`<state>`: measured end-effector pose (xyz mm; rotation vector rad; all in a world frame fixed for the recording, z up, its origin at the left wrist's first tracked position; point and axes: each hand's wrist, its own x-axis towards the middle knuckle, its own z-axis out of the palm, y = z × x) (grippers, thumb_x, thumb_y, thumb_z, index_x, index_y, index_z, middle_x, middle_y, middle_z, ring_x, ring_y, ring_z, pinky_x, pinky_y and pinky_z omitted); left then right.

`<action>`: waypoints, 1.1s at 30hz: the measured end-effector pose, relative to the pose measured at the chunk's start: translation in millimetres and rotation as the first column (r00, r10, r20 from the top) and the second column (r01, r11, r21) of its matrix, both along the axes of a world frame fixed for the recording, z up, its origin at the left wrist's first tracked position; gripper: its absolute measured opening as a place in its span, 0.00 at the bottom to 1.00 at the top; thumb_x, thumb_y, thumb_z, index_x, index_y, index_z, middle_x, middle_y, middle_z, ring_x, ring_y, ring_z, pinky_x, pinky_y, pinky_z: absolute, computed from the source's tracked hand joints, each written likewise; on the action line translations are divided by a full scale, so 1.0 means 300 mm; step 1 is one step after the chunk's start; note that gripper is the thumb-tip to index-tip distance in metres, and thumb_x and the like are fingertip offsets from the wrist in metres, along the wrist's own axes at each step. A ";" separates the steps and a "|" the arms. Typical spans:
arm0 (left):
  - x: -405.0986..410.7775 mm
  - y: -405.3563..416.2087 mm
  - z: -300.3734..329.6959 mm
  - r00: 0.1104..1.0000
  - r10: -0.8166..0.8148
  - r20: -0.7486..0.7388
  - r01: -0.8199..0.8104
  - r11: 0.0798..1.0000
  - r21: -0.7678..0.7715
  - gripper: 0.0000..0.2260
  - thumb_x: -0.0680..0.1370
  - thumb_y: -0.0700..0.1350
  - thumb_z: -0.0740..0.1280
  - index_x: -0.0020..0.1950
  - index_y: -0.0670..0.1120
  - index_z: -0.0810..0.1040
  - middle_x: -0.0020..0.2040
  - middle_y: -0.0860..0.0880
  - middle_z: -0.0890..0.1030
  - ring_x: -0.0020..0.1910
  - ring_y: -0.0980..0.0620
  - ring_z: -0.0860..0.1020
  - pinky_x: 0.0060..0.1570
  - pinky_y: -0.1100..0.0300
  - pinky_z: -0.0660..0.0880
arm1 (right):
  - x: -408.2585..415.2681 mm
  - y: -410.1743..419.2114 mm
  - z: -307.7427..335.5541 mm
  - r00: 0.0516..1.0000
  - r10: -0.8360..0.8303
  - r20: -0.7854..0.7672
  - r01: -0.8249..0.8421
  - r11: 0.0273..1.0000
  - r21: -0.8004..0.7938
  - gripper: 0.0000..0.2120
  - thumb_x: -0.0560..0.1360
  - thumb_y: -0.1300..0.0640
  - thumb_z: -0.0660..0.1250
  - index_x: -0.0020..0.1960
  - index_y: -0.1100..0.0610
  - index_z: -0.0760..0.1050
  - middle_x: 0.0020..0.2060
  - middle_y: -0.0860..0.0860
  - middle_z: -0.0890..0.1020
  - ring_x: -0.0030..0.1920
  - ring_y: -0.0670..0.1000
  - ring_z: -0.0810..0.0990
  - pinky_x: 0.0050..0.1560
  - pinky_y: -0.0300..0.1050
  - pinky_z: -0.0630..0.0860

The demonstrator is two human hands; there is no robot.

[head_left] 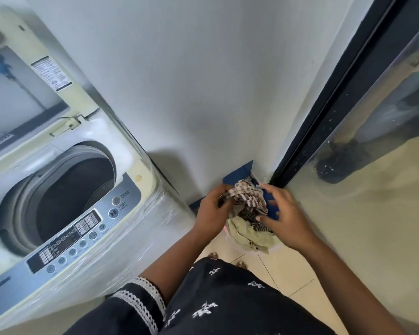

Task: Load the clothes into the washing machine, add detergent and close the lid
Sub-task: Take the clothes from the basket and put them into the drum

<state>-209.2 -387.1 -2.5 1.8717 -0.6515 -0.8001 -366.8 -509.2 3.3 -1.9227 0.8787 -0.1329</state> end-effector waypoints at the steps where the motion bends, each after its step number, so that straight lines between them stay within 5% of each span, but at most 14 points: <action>1: -0.003 0.008 0.011 1.000 -0.019 0.011 0.019 1.000 -0.019 0.09 0.79 0.40 0.65 0.56 0.50 0.79 0.52 0.50 0.83 0.51 0.53 0.82 0.53 0.50 0.80 | 0.017 0.014 0.006 0.999 0.031 0.018 -0.031 0.999 -0.015 0.35 0.72 0.60 0.75 0.74 0.43 0.66 0.65 0.46 0.68 0.62 0.45 0.72 0.61 0.38 0.72; 3: -0.006 0.020 0.032 0.998 -0.066 0.004 0.066 0.996 -0.055 0.09 0.79 0.41 0.66 0.58 0.49 0.79 0.53 0.51 0.83 0.52 0.53 0.81 0.54 0.53 0.80 | 0.044 0.036 0.011 0.998 0.048 0.030 -0.047 0.998 -0.044 0.31 0.72 0.60 0.74 0.72 0.46 0.69 0.62 0.45 0.69 0.60 0.44 0.72 0.54 0.29 0.67; 7: 0.003 0.057 0.043 0.992 -0.123 -0.016 0.122 0.992 -0.021 0.13 0.78 0.44 0.70 0.61 0.52 0.76 0.60 0.51 0.77 0.59 0.52 0.77 0.54 0.58 0.79 | 0.067 0.042 0.002 0.999 -0.037 0.032 0.041 0.990 -0.133 0.16 0.73 0.68 0.67 0.57 0.52 0.77 0.53 0.48 0.77 0.50 0.47 0.77 0.44 0.35 0.69; 11: 0.020 0.101 0.013 0.988 -0.129 -0.088 0.142 0.976 0.166 0.35 0.69 0.56 0.77 0.72 0.57 0.65 0.70 0.51 0.65 0.68 0.51 0.68 0.68 0.50 0.71 | 0.072 0.045 0.040 0.966 -0.251 0.065 0.228 0.941 0.250 0.19 0.76 0.72 0.58 0.53 0.50 0.76 0.48 0.50 0.83 0.47 0.48 0.80 0.41 0.36 0.75; 14: 0.021 0.118 0.023 0.949 -0.140 -0.282 0.193 0.967 0.169 0.43 0.64 0.61 0.77 0.74 0.58 0.60 0.72 0.50 0.66 0.69 0.49 0.70 0.68 0.46 0.72 | 0.088 0.053 0.068 0.858 -0.501 0.115 0.252 0.604 0.756 0.18 0.78 0.72 0.54 0.56 0.56 0.76 0.54 0.59 0.83 0.52 0.55 0.82 0.47 0.48 0.82; 16: 0.015 0.120 0.044 0.872 -0.119 -0.476 0.175 0.982 0.075 0.39 0.68 0.57 0.77 0.73 0.56 0.61 0.69 0.49 0.73 0.64 0.49 0.76 0.63 0.49 0.77 | 0.093 0.055 0.077 0.790 -0.593 0.158 0.126 0.409 0.904 0.17 0.77 0.69 0.57 0.64 0.63 0.74 0.58 0.63 0.81 0.58 0.59 0.80 0.56 0.53 0.81; 18: 0.002 0.113 0.065 0.793 -0.075 -0.605 0.096 0.995 0.002 0.33 0.71 0.54 0.75 0.72 0.54 0.64 0.65 0.49 0.78 0.60 0.48 0.80 0.60 0.50 0.78 | 0.097 0.063 0.080 0.761 -0.620 0.191 0.037 0.336 0.941 0.23 0.73 0.63 0.61 0.68 0.65 0.71 0.60 0.65 0.80 0.60 0.61 0.79 0.58 0.54 0.80; 22: -0.023 0.091 0.072 0.736 0.054 -0.675 -0.103 0.994 -0.033 0.27 0.72 0.43 0.76 0.68 0.50 0.69 0.62 0.46 0.81 0.58 0.46 0.82 0.55 0.52 0.80 | 0.100 0.073 0.047 0.826 -0.553 0.113 0.123 0.373 0.920 0.16 0.80 0.67 0.56 0.66 0.63 0.72 0.55 0.63 0.82 0.49 0.58 0.83 0.43 0.50 0.84; 26: -0.017 0.093 0.061 0.766 0.159 -0.623 -0.227 0.973 -0.032 0.25 0.73 0.32 0.71 0.65 0.52 0.71 0.59 0.46 0.81 0.58 0.44 0.81 0.56 0.48 0.80 | 0.071 0.061 0.006 0.902 -0.432 -0.003 0.255 0.527 0.811 0.24 0.75 0.74 0.59 0.66 0.56 0.75 0.56 0.60 0.81 0.51 0.55 0.81 0.45 0.50 0.80; 30: -0.034 0.078 0.084 0.793 0.133 -0.595 -0.221 0.972 -0.077 0.25 0.73 0.29 0.70 0.65 0.50 0.71 0.58 0.46 0.81 0.56 0.47 0.81 0.51 0.52 0.81 | 0.025 0.049 -0.011 0.873 -0.454 0.180 0.026 0.412 0.911 0.39 0.63 0.71 0.65 0.71 0.47 0.71 0.66 0.57 0.77 0.59 0.59 0.76 0.52 0.58 0.76; 33: -0.037 0.071 0.094 0.782 0.124 -0.611 -0.230 0.968 -0.097 0.26 0.73 0.29 0.70 0.66 0.49 0.71 0.59 0.44 0.81 0.58 0.46 0.80 0.51 0.55 0.81 | 0.026 0.037 0.002 0.871 -0.448 0.200 -0.028 0.362 0.932 0.38 0.64 0.58 0.76 0.72 0.45 0.70 0.66 0.54 0.78 0.61 0.58 0.77 0.53 0.59 0.77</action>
